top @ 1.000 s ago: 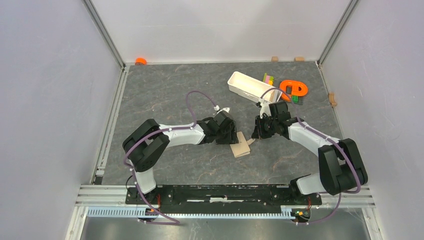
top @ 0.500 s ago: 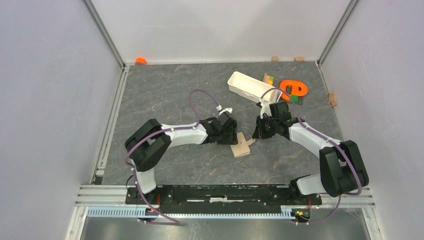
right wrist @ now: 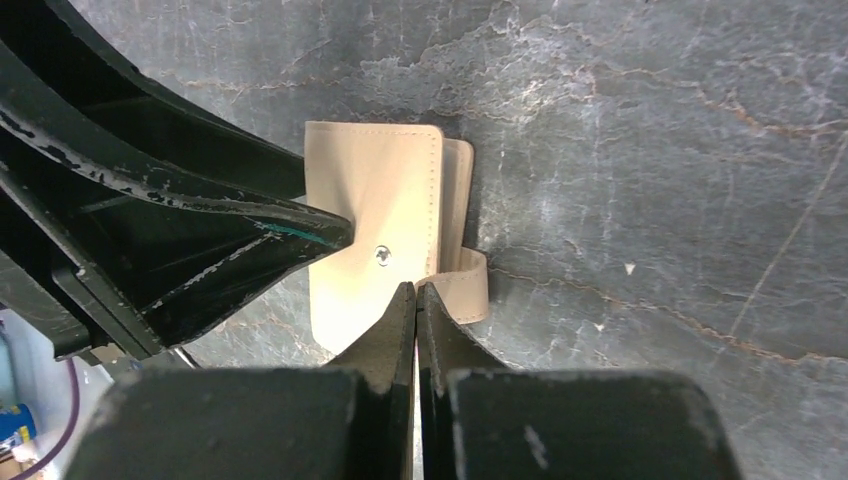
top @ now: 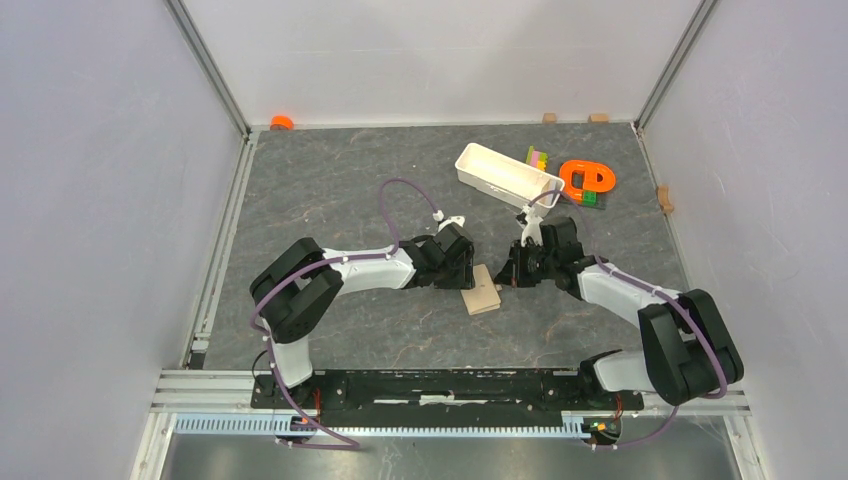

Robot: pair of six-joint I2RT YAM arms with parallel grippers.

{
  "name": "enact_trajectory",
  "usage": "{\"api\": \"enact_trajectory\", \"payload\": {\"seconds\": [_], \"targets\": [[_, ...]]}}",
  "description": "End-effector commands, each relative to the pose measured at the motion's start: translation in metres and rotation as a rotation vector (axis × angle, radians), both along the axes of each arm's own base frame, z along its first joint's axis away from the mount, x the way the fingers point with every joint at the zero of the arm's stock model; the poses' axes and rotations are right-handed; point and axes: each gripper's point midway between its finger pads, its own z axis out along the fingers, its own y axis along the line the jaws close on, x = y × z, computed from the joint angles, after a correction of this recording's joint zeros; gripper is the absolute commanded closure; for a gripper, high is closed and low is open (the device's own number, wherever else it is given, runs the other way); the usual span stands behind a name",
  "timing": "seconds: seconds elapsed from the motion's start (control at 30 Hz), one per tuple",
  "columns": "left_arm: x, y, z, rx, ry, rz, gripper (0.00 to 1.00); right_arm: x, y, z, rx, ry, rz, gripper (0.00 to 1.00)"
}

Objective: Put the credit cards into the card holder
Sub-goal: Close the card holder at the center of the board.

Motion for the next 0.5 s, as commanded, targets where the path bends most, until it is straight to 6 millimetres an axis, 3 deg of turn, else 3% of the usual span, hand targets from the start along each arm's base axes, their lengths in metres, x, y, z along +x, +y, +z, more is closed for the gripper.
{"api": "enact_trajectory", "payload": {"seconds": [0.0, 0.47], "targets": [[-0.0207, 0.0265, -0.0416, 0.123, 0.068, -0.017, 0.50, 0.0082, 0.0151, 0.0159, 0.091, -0.068, -0.026, 1.00], [-0.0245, 0.0282, -0.0451, 0.111, 0.076, -0.016, 0.52, 0.0167, 0.0124, 0.0094, 0.069, -0.167, -0.116, 1.00]]}}
